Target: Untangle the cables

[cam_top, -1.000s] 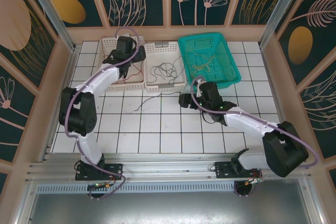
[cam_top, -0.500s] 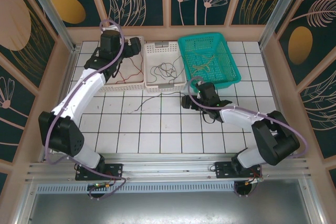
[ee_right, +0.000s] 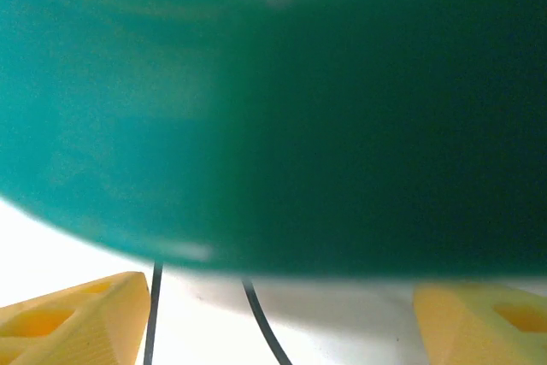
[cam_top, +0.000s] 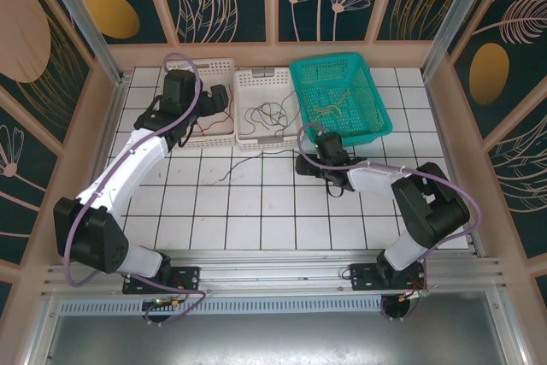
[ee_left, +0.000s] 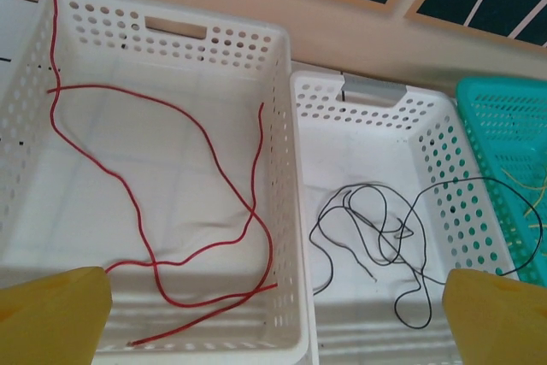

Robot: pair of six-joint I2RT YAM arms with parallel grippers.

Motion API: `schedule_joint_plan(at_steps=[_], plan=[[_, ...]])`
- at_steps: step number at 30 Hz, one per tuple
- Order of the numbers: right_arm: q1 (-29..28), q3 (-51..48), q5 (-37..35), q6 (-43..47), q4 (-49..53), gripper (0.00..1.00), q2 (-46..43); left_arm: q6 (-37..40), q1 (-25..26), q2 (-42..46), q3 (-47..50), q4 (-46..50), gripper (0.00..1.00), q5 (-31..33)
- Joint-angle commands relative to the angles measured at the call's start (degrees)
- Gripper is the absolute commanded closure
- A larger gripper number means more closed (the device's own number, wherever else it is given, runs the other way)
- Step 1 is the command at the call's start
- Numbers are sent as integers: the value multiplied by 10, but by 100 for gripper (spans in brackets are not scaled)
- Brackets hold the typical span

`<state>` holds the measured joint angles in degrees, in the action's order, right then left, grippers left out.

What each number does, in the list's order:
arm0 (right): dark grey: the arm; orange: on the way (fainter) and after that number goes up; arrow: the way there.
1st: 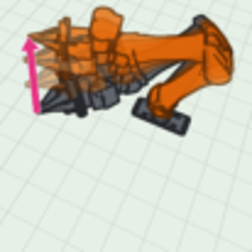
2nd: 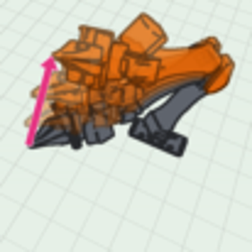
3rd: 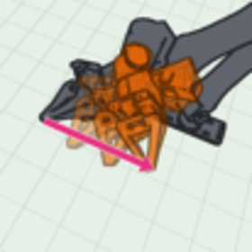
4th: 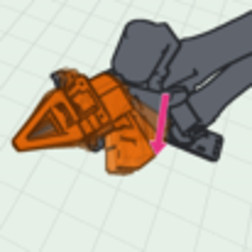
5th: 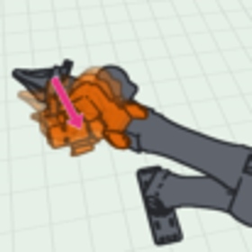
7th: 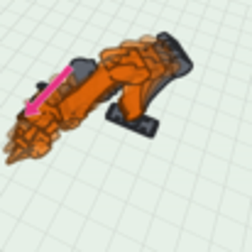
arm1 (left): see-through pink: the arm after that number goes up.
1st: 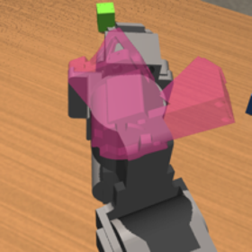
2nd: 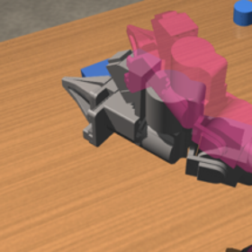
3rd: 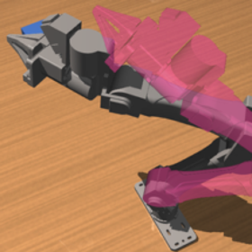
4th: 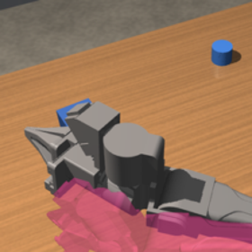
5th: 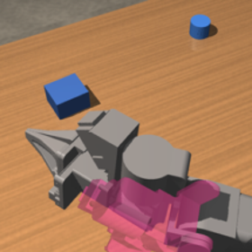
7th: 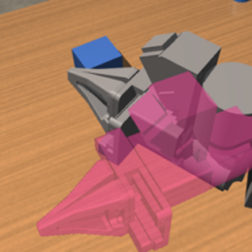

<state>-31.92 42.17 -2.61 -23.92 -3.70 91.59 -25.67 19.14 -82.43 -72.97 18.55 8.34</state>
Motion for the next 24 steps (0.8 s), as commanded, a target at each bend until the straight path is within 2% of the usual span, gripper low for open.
schedule_joint_plan(at_steps=[1,8,17,24], plan=[[-2,8,-2,6,9,24,12,-5,4,38,13,2,2,5],[-4,3,13,4,3,51,23,-5,4,45,21,1,2,8],[-6,-1,15,8,0,74,22,-3,4,54,22,7,2,9],[-9,-2,33,14,0,88,11,1,4,66,26,16,2,15]])
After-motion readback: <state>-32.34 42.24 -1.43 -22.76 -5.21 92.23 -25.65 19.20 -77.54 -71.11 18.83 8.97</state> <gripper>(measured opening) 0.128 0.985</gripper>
